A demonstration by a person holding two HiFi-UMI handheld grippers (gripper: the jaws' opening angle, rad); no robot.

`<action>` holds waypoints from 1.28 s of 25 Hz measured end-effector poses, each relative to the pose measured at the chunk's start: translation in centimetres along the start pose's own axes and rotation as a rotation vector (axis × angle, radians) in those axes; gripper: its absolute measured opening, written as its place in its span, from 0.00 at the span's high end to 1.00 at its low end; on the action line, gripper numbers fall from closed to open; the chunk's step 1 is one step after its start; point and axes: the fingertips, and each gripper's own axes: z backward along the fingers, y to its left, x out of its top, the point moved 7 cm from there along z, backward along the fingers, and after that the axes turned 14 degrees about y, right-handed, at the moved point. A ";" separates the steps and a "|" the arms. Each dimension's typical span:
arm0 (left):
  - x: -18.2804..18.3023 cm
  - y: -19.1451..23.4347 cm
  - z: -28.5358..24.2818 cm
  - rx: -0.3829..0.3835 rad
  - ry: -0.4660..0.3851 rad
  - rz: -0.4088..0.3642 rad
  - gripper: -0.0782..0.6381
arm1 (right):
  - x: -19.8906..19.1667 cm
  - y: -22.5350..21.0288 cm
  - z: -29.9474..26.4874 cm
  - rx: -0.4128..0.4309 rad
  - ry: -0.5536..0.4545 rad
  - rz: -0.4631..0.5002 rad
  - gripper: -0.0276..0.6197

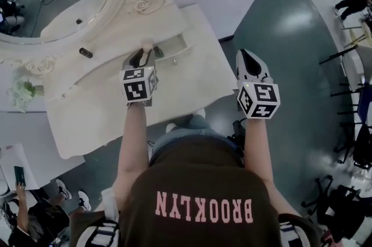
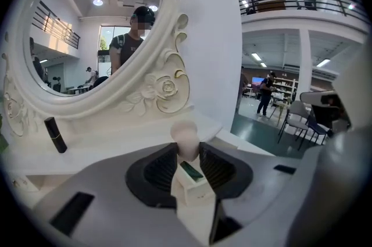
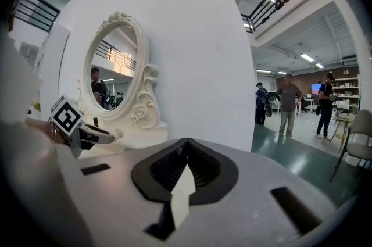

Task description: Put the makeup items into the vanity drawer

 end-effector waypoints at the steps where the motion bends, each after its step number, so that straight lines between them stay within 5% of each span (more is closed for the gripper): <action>1: 0.3 -0.5 -0.3 -0.007 0.000 -0.007 0.73 | -0.1 -0.5 0.2 -0.008 0.000 -0.006 0.96; 19: 2.4 -8.5 -5.8 -0.081 0.057 -0.095 0.73 | -2.9 -8.4 2.0 -0.118 0.039 -0.092 0.96; 32: 2.4 -7.6 -5.4 -0.037 0.064 -0.063 0.68 | -1.9 -8.3 -0.7 -0.036 0.044 -0.081 0.96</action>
